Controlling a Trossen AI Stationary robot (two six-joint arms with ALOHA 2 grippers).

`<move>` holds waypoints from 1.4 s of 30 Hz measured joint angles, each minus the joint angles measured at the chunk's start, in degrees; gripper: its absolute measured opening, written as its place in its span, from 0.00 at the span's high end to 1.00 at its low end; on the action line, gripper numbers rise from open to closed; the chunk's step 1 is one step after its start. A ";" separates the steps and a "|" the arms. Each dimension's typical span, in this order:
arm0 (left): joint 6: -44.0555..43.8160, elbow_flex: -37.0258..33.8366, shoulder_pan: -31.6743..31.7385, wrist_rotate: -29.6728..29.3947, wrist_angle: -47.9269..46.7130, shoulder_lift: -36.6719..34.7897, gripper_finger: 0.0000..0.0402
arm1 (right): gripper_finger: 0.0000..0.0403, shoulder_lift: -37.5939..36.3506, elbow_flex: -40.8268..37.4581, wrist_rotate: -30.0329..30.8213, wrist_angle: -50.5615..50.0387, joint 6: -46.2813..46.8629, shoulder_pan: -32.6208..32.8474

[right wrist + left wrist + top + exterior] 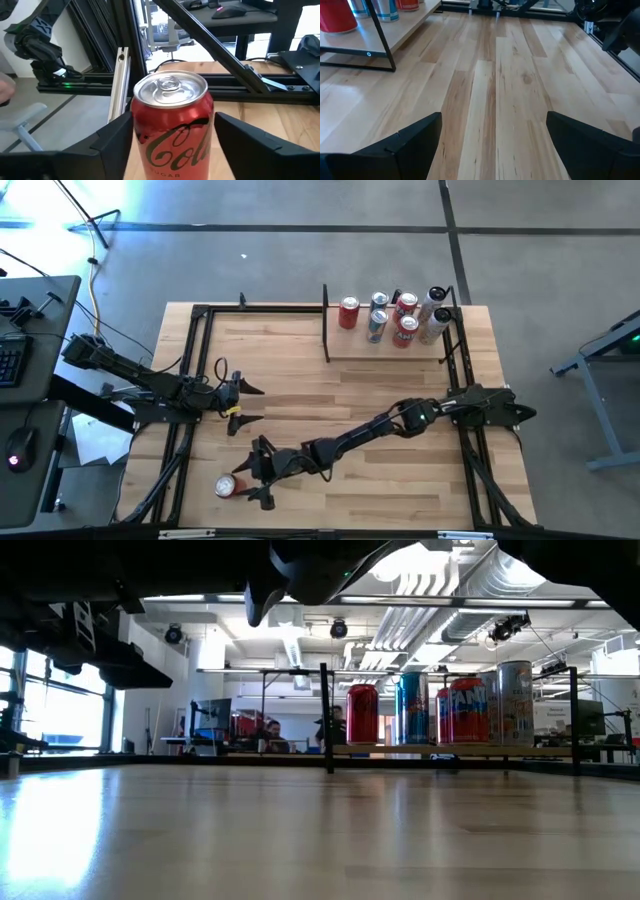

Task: Place canned beverage on shelf
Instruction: Put the red-black soda can on the shelf aligned with the other red-black soda can

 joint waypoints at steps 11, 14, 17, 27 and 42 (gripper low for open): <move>-1.07 0.00 0.00 2.58 0.03 0.00 0.13 | 0.74 -1.79 0.00 0.26 -8.02 -1.21 0.23; -1.74 0.00 0.00 2.88 -0.02 0.02 0.13 | 0.83 -4.38 0.00 1.69 -13.97 -3.43 0.86; -2.99 0.00 0.00 4.45 -0.04 0.00 0.13 | 0.92 -6.91 0.08 6.13 -23.18 -5.15 2.49; -1.95 0.00 0.00 -1.37 -0.06 0.13 0.41 | 1.00 -7.24 -10.07 16.18 -20.24 -4.47 3.49; 0.75 21.16 -10.66 7.88 -22.43 3.64 1.00 | 1.00 -29.76 -44.51 25.76 -6.60 -2.05 4.53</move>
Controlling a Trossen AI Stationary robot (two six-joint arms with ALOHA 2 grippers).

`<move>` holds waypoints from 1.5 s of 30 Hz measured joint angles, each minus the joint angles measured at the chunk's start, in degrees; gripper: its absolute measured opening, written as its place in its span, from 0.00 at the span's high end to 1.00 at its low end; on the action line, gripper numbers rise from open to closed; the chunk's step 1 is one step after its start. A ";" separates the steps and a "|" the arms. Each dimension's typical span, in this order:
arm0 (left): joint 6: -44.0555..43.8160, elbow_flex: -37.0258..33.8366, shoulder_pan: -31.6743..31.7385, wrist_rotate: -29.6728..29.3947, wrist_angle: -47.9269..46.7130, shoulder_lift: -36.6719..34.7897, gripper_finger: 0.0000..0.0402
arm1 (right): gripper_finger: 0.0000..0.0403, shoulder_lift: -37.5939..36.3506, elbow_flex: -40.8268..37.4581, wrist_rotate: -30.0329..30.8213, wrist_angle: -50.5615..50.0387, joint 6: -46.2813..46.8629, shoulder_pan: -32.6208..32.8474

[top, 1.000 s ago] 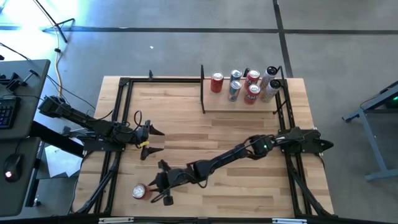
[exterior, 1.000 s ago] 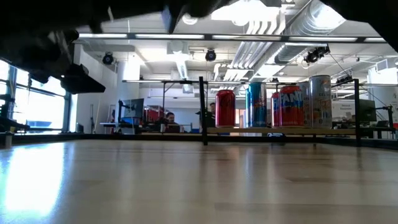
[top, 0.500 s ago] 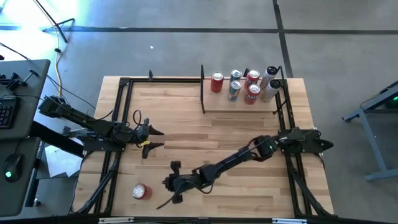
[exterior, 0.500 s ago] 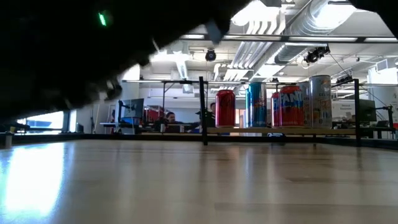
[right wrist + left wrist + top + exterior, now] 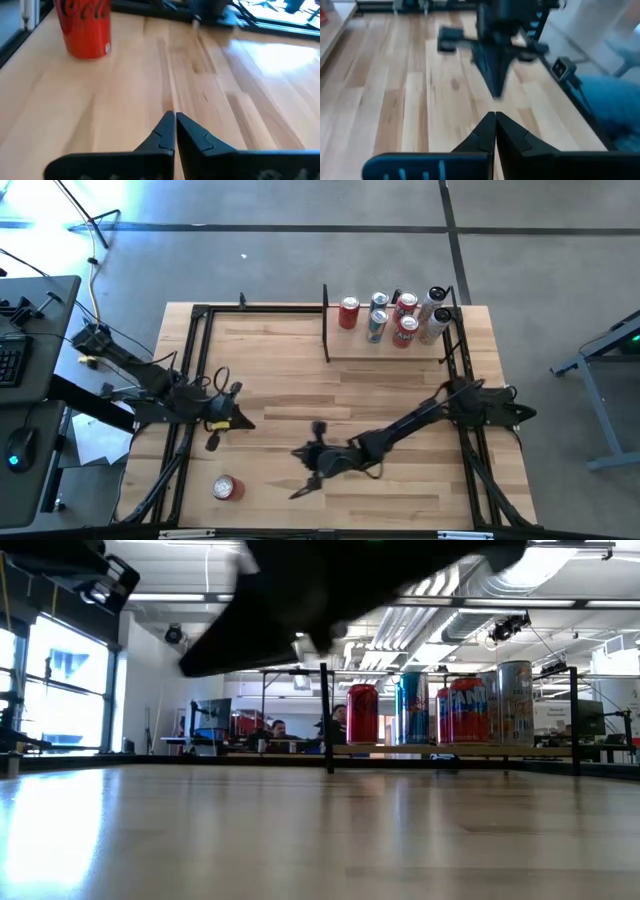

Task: Place canned beverage on shelf
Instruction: Put the red-black soda can on the shelf aligned with the other red-black soda can

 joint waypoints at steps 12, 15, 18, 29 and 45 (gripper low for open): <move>-18.20 20.12 -13.73 0.12 -26.46 18.00 1.00 | 1.00 -9.21 -23.03 12.95 22.01 3.26 5.67; -25.26 24.25 -17.96 0.49 -32.43 23.45 1.00 | 1.00 -9.21 -24.46 13.44 23.56 3.20 5.67; -31.44 27.84 -22.20 2.50 -35.74 28.82 1.00 | 1.00 -9.21 -24.38 13.45 23.80 2.50 5.51; -45.85 41.90 -32.64 9.17 -44.03 45.37 1.00 | 1.00 -9.21 -24.29 13.17 25.90 -0.20 4.47; -60.53 42.00 -35.44 2.39 -41.96 56.03 1.00 | 1.00 -9.21 -24.29 12.99 25.92 0.06 4.51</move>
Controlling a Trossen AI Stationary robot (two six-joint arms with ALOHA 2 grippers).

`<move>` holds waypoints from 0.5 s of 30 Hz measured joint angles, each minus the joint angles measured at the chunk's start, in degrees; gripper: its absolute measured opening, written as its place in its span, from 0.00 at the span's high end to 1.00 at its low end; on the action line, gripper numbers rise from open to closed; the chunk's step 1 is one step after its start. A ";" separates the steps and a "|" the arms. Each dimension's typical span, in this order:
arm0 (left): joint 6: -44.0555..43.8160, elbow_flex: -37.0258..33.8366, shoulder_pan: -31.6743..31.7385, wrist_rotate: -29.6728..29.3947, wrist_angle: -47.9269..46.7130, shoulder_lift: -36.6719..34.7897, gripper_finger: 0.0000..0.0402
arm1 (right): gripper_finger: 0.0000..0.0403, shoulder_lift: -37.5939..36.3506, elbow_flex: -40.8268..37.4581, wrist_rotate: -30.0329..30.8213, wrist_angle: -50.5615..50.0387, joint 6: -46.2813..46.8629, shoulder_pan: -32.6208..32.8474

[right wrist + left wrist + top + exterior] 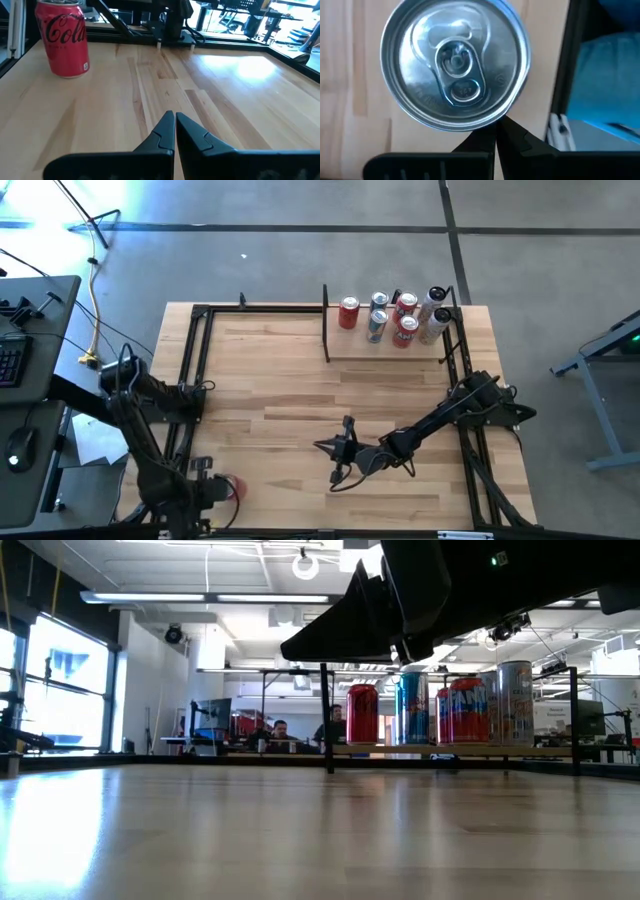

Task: Place canned beverage on shelf
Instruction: Put the red-black soda can on the shelf aligned with the other red-black soda can

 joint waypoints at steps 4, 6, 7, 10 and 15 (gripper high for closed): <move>0.00 -1.28 1.08 -3.73 0.07 0.83 1.00 | 1.00 0.02 0.00 0.00 0.00 0.00 0.00; -0.18 -2.57 1.85 -5.67 0.11 0.85 1.00 | 1.00 0.02 0.00 0.00 0.00 0.00 0.00; -0.20 -3.10 2.26 -6.46 0.09 0.84 1.00 | 1.00 0.02 0.00 0.00 0.00 0.00 0.00; 0.72 -4.28 3.53 -8.83 0.86 0.70 1.00 | 1.00 0.02 0.00 0.00 0.00 0.00 0.00; 4.47 -6.93 5.61 -11.94 5.07 0.66 1.00 | 1.00 0.02 0.00 0.00 0.00 0.00 0.01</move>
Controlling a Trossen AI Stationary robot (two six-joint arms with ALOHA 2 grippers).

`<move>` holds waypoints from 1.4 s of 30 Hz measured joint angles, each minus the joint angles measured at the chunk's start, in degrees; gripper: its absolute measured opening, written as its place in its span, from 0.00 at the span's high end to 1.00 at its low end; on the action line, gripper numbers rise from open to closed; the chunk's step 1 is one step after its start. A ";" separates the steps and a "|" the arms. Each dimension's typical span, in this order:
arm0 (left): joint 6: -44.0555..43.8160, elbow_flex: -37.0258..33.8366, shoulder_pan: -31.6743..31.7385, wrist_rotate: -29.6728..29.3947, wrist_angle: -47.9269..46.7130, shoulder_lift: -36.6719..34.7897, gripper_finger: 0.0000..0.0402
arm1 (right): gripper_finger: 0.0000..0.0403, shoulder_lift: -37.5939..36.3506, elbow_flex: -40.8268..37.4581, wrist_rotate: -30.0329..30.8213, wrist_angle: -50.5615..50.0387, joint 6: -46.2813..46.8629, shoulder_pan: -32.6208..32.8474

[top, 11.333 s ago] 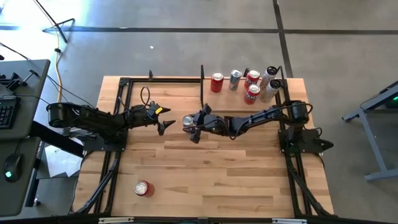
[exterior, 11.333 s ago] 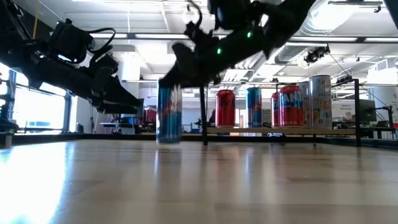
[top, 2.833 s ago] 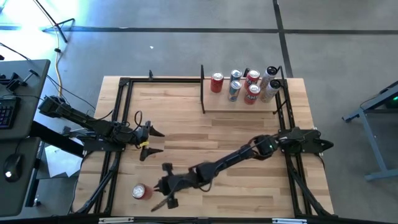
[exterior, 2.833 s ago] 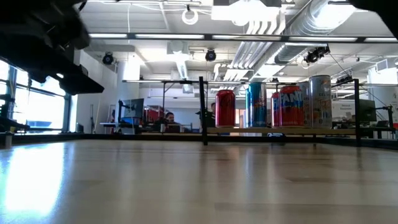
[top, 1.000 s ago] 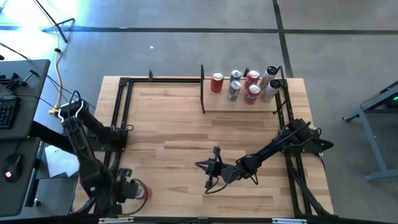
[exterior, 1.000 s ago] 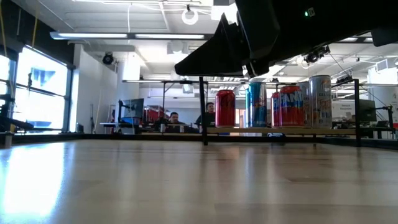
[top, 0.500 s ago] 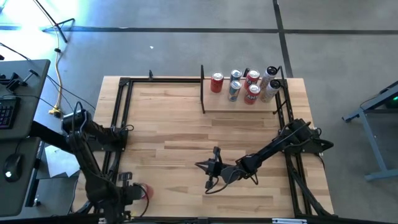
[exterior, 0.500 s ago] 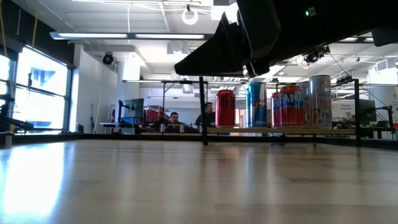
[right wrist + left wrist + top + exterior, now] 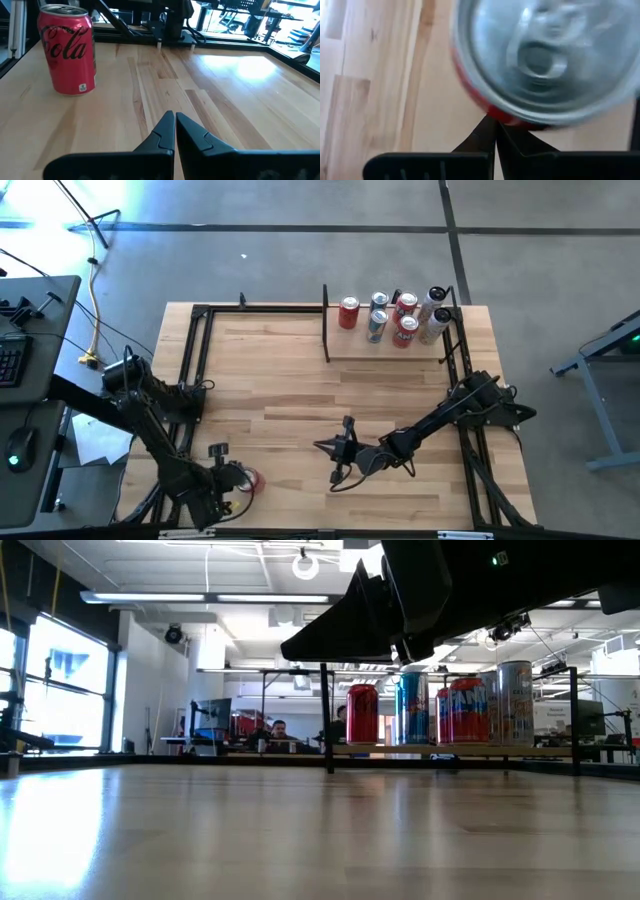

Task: Place canned beverage on shelf
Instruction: Put the red-black soda can on the shelf aligned with the other red-black soda can

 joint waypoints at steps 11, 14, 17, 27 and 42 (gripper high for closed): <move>8.34 -1.59 6.04 -6.44 6.04 0.00 1.00 | 1.00 0.02 -0.02 0.00 -0.43 0.02 0.01; 11.23 -1.59 7.66 -6.88 8.86 0.00 1.00 | 1.00 0.02 -0.02 0.00 -0.42 0.02 0.01; 13.32 -1.59 8.67 -6.24 8.78 -0.08 1.00 | 1.00 0.02 -0.03 -1.35 -0.42 0.53 0.00; -6.50 -1.59 0.55 -14.23 -7.58 -5.68 1.00 | 0.82 2.75 5.73 -15.77 0.89 4.90 -0.48; -16.87 -13.27 -5.34 -23.01 -4.96 -8.09 1.00 | 0.25 9.40 28.45 -23.20 -14.98 3.46 -3.89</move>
